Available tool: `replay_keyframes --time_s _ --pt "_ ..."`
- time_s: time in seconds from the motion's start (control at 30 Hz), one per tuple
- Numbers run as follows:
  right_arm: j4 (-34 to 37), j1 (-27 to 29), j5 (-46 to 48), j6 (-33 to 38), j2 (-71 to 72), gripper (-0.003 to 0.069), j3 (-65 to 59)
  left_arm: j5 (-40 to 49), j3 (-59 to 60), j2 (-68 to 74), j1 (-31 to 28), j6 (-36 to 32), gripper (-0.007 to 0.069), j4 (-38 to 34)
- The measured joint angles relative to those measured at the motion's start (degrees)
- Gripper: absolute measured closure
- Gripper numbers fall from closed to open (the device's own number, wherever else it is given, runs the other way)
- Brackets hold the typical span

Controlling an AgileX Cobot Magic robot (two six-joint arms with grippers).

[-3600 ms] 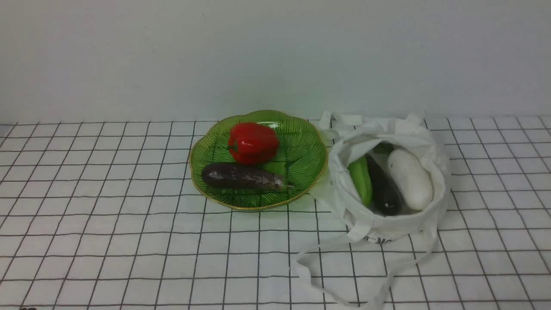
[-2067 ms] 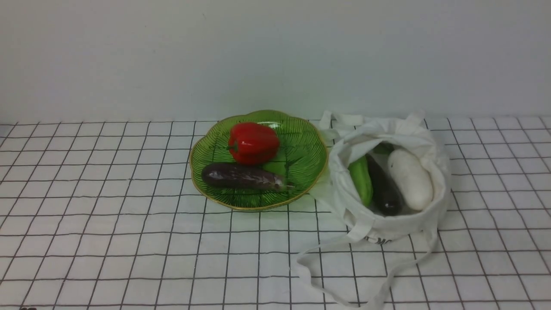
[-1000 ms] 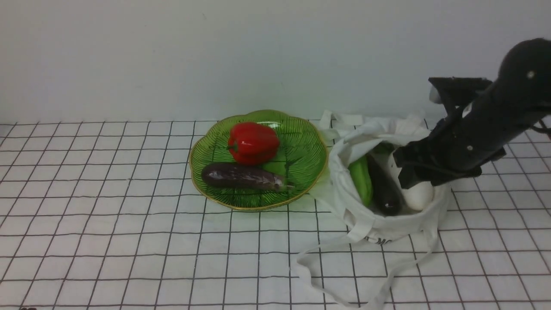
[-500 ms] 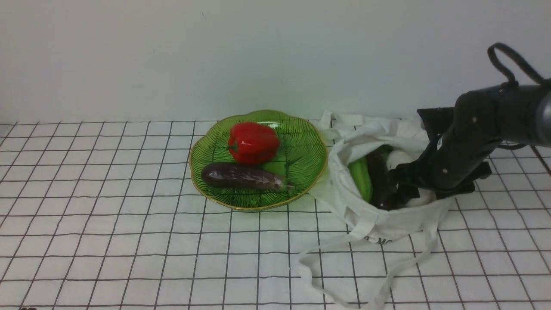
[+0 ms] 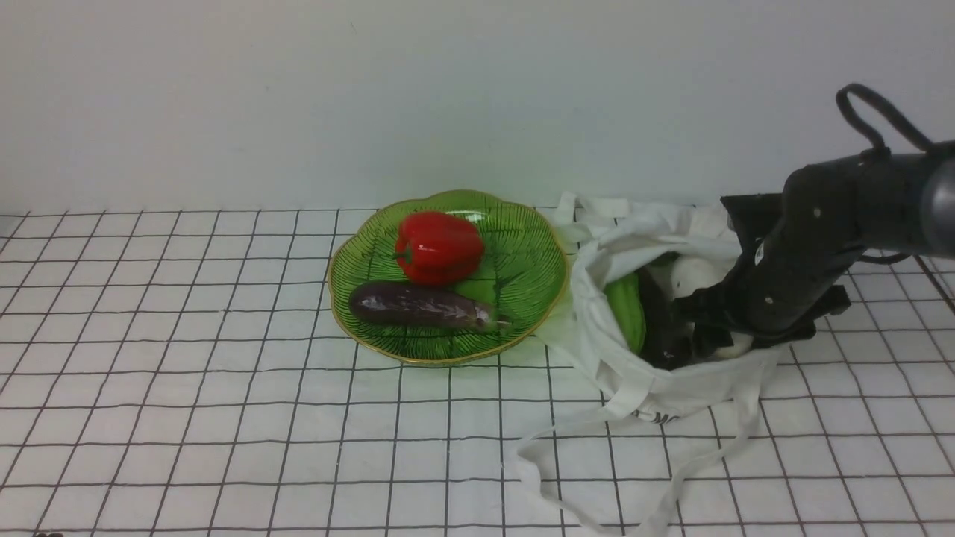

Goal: Take vegetables from bag on white checkered tablecloth place on plate.
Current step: 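Take the vegetable out of the bag and place it on the plate with the right gripper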

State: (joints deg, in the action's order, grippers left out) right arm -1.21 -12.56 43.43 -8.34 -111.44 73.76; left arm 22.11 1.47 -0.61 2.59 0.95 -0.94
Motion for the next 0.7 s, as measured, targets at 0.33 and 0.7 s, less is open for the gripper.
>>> replay_keyframes --time_s 0.33,0.7 --pt "7.85 -0.02 2.13 0.0 5.5 0.0244 0.0 0.0 0.0 0.0 0.0 0.0 0.0632 0.0" --pt "14.77 -0.02 20.32 3.58 9.96 0.0244 0.0 0.0 0.0 0.0 0.0 0.0 0.0632 0.0"
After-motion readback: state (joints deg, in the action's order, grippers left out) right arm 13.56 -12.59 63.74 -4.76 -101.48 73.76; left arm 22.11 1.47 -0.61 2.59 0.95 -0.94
